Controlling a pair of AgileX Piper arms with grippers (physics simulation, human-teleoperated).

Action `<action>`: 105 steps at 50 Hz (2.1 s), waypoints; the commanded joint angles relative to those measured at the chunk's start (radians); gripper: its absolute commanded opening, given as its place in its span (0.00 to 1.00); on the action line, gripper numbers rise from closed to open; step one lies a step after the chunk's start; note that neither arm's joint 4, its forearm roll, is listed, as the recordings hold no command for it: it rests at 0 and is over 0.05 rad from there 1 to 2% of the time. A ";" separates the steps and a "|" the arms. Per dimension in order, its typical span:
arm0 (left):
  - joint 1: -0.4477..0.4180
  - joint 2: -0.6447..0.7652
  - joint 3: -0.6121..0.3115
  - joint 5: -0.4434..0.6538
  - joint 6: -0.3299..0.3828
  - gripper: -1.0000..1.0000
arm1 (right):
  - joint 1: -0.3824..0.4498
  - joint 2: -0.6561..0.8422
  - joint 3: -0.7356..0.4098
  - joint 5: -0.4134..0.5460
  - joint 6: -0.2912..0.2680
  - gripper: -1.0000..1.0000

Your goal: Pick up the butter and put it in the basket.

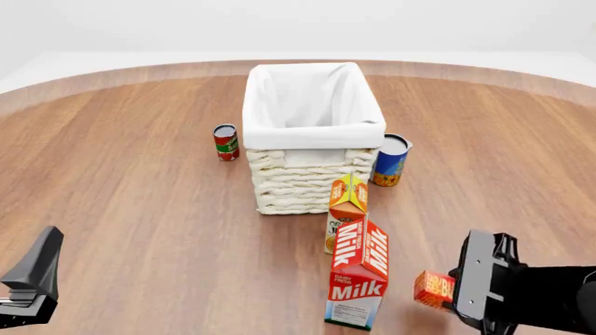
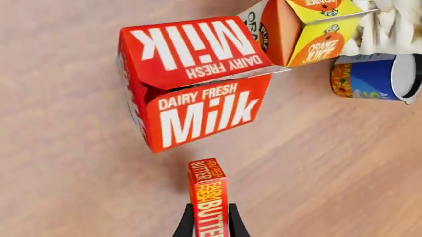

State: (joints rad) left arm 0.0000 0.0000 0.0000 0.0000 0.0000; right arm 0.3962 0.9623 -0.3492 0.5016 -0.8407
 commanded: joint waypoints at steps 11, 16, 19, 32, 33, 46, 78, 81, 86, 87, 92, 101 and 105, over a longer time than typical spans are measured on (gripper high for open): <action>0.000 0.000 0.000 0.000 0.000 1.00 | 0.056 -0.204 -0.198 0.088 0.199 0.00; 0.000 0.000 0.000 0.000 0.000 1.00 | 0.036 -0.227 -0.200 0.058 0.213 0.00; 0.000 0.000 0.000 0.000 0.000 1.00 | 0.041 -0.260 -0.232 0.055 0.254 0.00; 0.000 0.000 0.000 0.000 0.000 1.00 | 0.041 -0.361 -0.301 0.055 0.312 0.00; 0.000 0.000 0.000 0.000 0.000 1.00 | 0.047 -0.364 -0.309 0.056 0.326 0.00; 0.000 0.000 0.000 0.000 0.000 1.00 | 0.131 -0.382 -0.314 -0.111 0.425 0.00; 0.000 0.000 0.000 0.000 0.000 1.00 | 0.063 -0.393 -0.325 -0.549 0.801 0.00; 0.000 0.000 0.000 0.000 0.000 1.00 | 0.054 -0.365 -0.320 -0.599 0.835 0.00; 0.000 0.000 0.000 0.000 0.000 1.00 | 0.056 -0.321 -0.312 -0.678 0.879 0.00; 0.000 0.000 0.000 0.000 0.000 1.00 | 0.060 -0.321 -0.309 -0.690 0.894 0.00; 0.000 0.000 0.000 0.000 0.000 1.00 | 0.062 -0.269 -0.295 -0.772 0.890 0.00; 0.000 0.000 0.000 0.000 0.000 1.00 | 0.048 -0.160 -0.316 -0.865 0.961 0.00; 0.000 0.000 0.000 0.000 0.000 1.00 | 0.047 -0.098 -0.360 -0.897 0.990 0.00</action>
State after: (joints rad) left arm 0.0000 0.0000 0.0000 0.0000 0.0000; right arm 0.4489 0.7609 -0.6533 -0.2895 0.0654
